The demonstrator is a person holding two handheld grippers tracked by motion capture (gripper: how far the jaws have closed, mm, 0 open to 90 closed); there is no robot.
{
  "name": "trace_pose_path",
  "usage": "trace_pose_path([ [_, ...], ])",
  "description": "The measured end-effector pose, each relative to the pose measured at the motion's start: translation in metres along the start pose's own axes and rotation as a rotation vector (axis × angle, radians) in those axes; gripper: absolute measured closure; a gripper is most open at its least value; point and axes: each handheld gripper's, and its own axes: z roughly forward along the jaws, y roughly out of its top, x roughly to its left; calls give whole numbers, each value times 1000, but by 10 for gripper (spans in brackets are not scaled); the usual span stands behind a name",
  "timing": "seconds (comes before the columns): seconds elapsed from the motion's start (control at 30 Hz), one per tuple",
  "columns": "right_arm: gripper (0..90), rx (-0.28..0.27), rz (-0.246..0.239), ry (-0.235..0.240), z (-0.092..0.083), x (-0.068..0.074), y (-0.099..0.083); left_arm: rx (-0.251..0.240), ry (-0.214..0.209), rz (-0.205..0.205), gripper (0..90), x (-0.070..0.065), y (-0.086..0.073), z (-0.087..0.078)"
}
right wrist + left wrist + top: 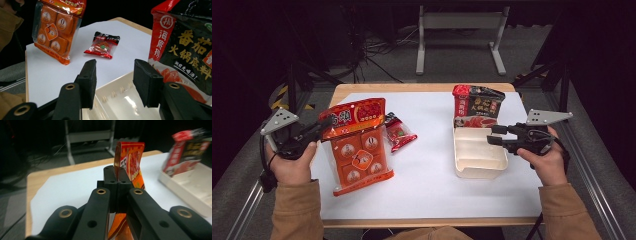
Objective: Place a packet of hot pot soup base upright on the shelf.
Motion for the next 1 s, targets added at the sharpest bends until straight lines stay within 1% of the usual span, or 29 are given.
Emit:
trace_pose_path([
  [0.03, 521, -8, 1, -2, -1, 0, 0, -14, -31, 31, 900, -10, 5, -4],
  [0.2, 507, -28, -6, -8, -4, 1, 1, -35, -83, 82, 900, -29, 13, -11],
  [0.27, 506, -36, -6, -5, -4, 1, 1, -44, -103, 99, 900, -33, 15, -13],
  [0.33, 506, -41, -7, -2, -4, 1, 1, -67, -128, 124, 900, -38, 16, -15],
  [0.37, 506, -42, -8, -1, -4, 2, 2, -67, -128, 124, 900, -38, 16, -15],
  [0.4, 506, -41, -8, 0, -3, 2, 2, -81, -146, 140, 900, -43, 18, -16],
  [0.43, 504, -40, -12, 4, -2, 2, 3, -85, -155, 145, 900, -45, 18, -16],
  [0.47, 504, -40, -12, 4, -2, 2, 3, -85, -155, 145, 900, -45, 18, -16],
  [0.53, 496, -41, -21, 13, 1, 3, 7, -91, -170, 165, 900, -54, 20, -15],
  [0.57, 492, -39, -26, 20, 4, 4, 9, -91, -174, 170, 900, -56, 21, -14],
  [0.63, 486, -32, -40, 20, 7, 6, 11, -96, -177, 178, 900, -58, 21, -12],
  [0.77, 467, -57, -41, 28, 13, 9, 16, -104, -201, 177, 900, -63, 23, -9],
  [0.87, 449, -88, -43, 35, 17, 12, 21, -109, -231, 182, 900, -67, 25, -6],
  [0.97, 440, -112, -58, 39, 21, 17, 28, -114, -267, 189, 900, -72, 27, -3],
  [1.0, 439, -115, -60, 40, 22, 19, 29, -117, -287, 192, 900, -75, 28, -2],
])
